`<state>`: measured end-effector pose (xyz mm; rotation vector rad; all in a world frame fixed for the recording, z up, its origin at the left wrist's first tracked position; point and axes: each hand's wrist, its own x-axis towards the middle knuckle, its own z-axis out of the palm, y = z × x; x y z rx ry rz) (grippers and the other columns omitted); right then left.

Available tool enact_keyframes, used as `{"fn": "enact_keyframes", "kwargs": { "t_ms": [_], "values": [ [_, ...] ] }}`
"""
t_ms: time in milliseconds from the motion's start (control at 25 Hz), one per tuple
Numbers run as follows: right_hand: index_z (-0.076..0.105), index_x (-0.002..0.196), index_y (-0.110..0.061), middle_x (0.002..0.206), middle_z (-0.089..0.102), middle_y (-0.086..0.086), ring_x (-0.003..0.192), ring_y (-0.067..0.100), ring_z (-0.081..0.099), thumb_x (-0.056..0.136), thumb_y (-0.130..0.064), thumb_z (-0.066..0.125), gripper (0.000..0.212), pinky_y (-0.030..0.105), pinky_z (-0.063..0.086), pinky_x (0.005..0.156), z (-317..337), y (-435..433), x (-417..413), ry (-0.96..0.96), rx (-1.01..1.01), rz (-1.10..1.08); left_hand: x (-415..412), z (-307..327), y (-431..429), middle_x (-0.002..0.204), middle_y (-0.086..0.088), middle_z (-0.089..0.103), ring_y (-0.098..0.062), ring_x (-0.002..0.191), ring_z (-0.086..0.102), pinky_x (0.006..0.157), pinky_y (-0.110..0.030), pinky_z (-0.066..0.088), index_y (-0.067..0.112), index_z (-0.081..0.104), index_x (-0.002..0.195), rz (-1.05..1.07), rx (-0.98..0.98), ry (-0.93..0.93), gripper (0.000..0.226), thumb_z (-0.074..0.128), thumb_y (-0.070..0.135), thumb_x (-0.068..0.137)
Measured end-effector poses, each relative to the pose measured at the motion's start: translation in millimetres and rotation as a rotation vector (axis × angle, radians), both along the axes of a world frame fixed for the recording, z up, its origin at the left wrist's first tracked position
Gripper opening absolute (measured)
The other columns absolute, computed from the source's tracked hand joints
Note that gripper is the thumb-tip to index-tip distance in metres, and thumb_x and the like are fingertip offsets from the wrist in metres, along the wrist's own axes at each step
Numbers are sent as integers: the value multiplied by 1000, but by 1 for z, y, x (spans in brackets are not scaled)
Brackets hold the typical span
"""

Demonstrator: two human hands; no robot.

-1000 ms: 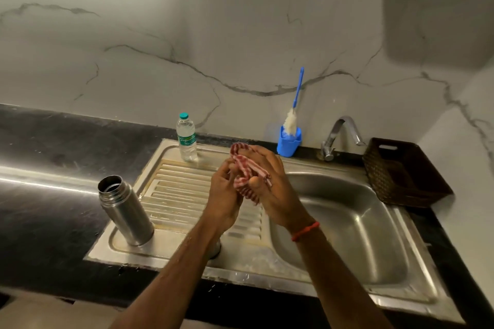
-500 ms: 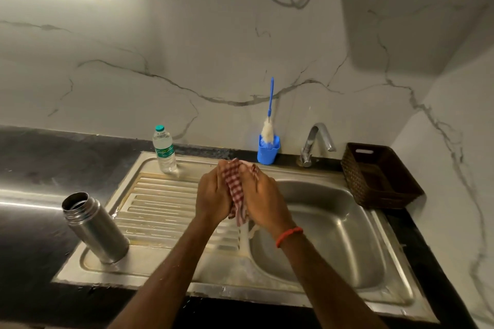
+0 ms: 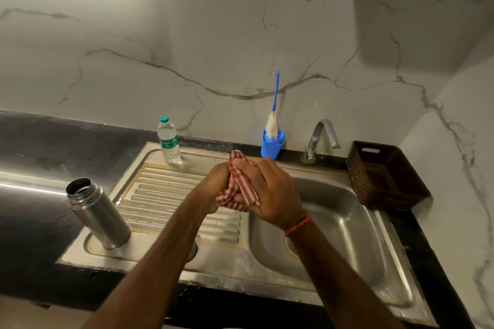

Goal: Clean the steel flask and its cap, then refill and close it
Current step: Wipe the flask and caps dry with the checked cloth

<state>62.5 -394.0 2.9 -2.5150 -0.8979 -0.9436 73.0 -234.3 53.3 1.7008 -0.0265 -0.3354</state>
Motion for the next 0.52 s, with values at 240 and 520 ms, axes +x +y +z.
{"fn": "enact_keyframes", "kwargs": {
  "t_ms": [240,520],
  "values": [
    [65,115,-26,98,73,-2,92,13,68,87,-79,20,75,41,55,92,33,38,-6,807,820,-272,2,-11,-12,56,7,61,-8,55,58,60,-32,48,28,63,68,253,-4,-465,54,32,42,109],
    [59,124,-21,94,71,0,85,14,67,95,-73,16,73,36,55,84,35,30,-10,677,537,-278,-1,-12,-15,54,15,58,2,52,58,56,-12,43,26,56,74,238,-35,-364,44,34,29,112]
  ]
}}
